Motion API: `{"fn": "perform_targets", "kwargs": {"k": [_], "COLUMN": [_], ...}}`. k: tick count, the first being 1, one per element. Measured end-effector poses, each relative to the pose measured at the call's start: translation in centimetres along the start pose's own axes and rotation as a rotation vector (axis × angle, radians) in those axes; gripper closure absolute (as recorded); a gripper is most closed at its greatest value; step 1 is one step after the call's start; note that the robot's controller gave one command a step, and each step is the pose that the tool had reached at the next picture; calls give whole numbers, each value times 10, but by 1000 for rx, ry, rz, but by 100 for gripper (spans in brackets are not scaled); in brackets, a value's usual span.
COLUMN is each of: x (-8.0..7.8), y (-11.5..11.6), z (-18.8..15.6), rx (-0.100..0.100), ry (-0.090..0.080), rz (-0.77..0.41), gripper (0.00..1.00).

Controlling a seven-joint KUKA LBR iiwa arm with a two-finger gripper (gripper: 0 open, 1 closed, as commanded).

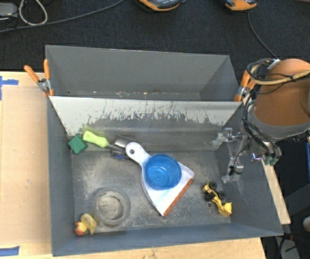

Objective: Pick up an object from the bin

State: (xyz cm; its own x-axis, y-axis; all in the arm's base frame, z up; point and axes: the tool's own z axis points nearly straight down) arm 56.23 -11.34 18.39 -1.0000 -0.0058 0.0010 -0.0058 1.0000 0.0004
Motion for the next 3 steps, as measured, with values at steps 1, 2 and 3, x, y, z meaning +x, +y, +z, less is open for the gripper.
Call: {"fn": "perform_targets", "kwargs": {"k": [1, 2, 3], "x": [0, -3, -4], "y": [0, 32, 41], "z": [0, 0, 16], "rx": [0, 0, 0], "ry": [0, 1, 2], "rz": [-1, -68, -121], "gripper": [0, 0, 0]}}
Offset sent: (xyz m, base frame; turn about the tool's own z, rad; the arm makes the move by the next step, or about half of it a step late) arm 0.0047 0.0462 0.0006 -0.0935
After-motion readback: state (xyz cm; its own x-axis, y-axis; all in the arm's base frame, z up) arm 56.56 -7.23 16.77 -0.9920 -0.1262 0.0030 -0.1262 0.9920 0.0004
